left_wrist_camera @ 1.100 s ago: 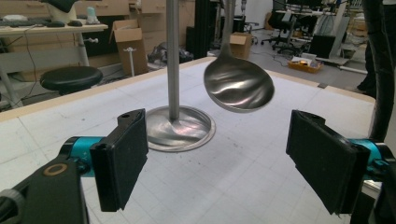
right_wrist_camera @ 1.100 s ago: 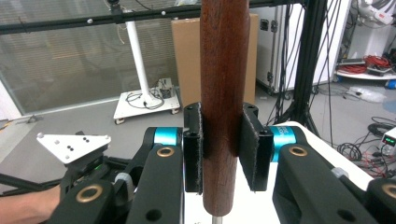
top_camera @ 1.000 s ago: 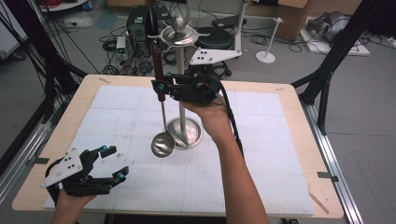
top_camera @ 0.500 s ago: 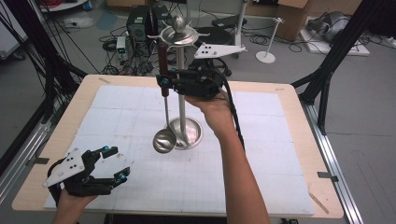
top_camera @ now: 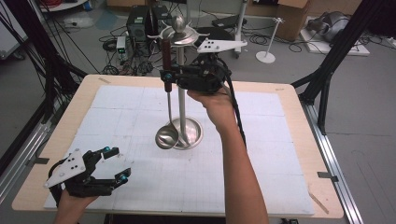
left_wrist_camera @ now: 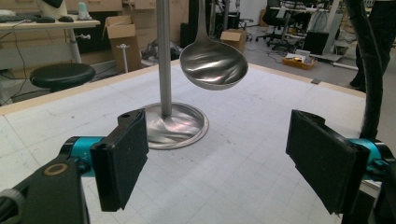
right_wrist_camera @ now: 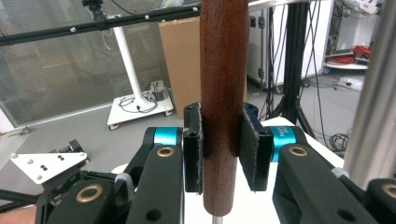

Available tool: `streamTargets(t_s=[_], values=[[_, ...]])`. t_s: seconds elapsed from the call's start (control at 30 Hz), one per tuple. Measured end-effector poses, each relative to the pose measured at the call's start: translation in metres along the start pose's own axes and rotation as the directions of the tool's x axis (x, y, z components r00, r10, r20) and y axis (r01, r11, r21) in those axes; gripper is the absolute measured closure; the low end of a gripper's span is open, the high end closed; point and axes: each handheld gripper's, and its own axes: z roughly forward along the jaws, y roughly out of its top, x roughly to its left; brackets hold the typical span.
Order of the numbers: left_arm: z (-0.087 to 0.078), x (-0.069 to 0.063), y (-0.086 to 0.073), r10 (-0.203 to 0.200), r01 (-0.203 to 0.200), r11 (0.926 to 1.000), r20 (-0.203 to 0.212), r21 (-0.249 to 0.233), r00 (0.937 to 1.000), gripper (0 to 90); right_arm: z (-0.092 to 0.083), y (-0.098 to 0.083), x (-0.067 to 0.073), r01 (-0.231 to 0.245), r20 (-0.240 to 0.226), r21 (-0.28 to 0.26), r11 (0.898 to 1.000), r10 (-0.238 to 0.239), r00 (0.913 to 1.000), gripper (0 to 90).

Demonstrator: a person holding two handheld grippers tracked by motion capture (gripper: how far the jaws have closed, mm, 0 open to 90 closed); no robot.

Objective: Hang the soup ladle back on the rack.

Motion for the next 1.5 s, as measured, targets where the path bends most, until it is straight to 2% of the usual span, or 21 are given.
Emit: streamTargets(t_s=[0.3, 0.43, 0.47, 0.53, 0.63, 0.73, 0.87, 0.93, 1.0, 1.07, 1.1, 1.23, 1.3, 1.37, 1.43, 1.5], values=[[0.000, 0.000, 0.000, -0.001, 0.001, 1.0000, 0.000, 0.001, 1.0000, 21.5, 0.000, -0.006, -0.004, -0.001, 0.015, 0.007, 1.000, 0.001, 0.9999, 73.8], [0.000, 0.001, -0.001, -0.002, 0.002, 1.0000, -0.001, 0.005, 1.0000, 21.5, -0.003, -0.011, -0.001, 0.011, 0.032, -0.008, 1.000, -0.011, 0.9994, 72.3], [0.000, 0.001, -0.001, -0.004, 0.005, 1.0000, -0.003, 0.003, 1.0000, 21.5, -0.005, -0.012, 0.000, 0.007, 0.044, -0.012, 1.000, -0.006, 0.9990, 70.7], [0.000, 0.002, -0.002, -0.008, 0.008, 1.0000, -0.004, 0.002, 1.0000, 21.5, -0.009, -0.014, 0.003, 0.012, 0.072, -0.019, 1.000, -0.010, 0.9974, 61.2], [0.000, 0.002, -0.003, -0.019, 0.019, 0.9998, -0.006, 0.002, 0.9998, 21.5, -0.021, -0.021, 0.008, 0.020, 0.131, -0.019, 1.000, -0.017, 0.9912, 57.8], [0.001, 0.003, -0.004, -0.028, 0.028, 0.9996, -0.004, 0.002, 0.9996, 21.5, -0.038, -0.033, 0.014, 0.039, 0.197, -0.003, 0.999, -0.037, 0.9798, 54.6], [0.002, 0.005, -0.007, -0.045, 0.045, 0.9990, -0.011, 0.000, 0.9989, 21.3, -0.064, -0.056, 0.023, 0.064, 0.301, 0.045, 0.997, -0.074, 0.9506, 47.1], [0.002, 0.006, -0.008, -0.059, 0.059, 0.9983, -0.024, -0.006, 0.9980, 20.0, -0.079, -0.070, 0.025, 0.055, 0.336, 0.038, 0.998, -0.064, 0.9395, 41.9], [0.003, 0.007, -0.009, -0.062, 0.062, 0.9981, -0.040, -0.002, 0.9973, 16.9, -0.095, -0.083, 0.029, 0.046, 0.379, 0.028, 0.999, -0.054, 0.9239, 35.5], [0.003, 0.008, -0.009, -0.065, 0.064, 0.9979, -0.040, -0.005, 0.9971, 16.5, -0.108, -0.095, 0.033, 0.050, 0.443, 0.029, 0.998, -0.058, 0.8948, 24.6], [0.003, 0.008, -0.009, -0.063, 0.062, 0.9980, -0.042, -0.004, 0.9972, 16.5, -0.115, -0.102, 0.036, 0.054, 0.474, 0.032, 0.998, -0.062, 0.8781, 22.6], [0.004, 0.008, -0.009, -0.056, 0.055, 0.9984, -0.048, -0.012, 0.9973, 16.5, -0.140, -0.134, 0.046, 0.063, 0.565, 0.073, 0.995, -0.093, 0.8201, 19.8], [0.005, 0.008, -0.010, -0.055, 0.054, 0.9982, -0.050, -0.025, 0.9973, 16.5, -0.152, -0.154, 0.051, 0.043, 0.611, 0.079, 0.996, -0.082, 0.7876, 17.2], [0.006, 0.009, -0.010, -0.051, 0.050, 0.9985, -0.049, -0.023, 0.9975, 16.5, -0.163, -0.174, 0.056, 0.020, 0.642, 0.100, 0.995, -0.080, 0.7626, 17.2], [0.007, 0.009, -0.010, -0.051, 0.050, 0.9986, -0.051, -0.019, 0.9974, 16.5, -0.172, -0.194, 0.060, -0.001, 0.659, 0.095, 0.996, -0.062, 0.7492, 17.2], [0.007, 0.008, -0.010, -0.049, 0.048, 0.9986, -0.055, -0.020, 0.9973, 16.5, -0.180, -0.212, 0.064, -0.028, 0.666, 0.086, 0.996, -0.036, 0.7454, 17.2]])
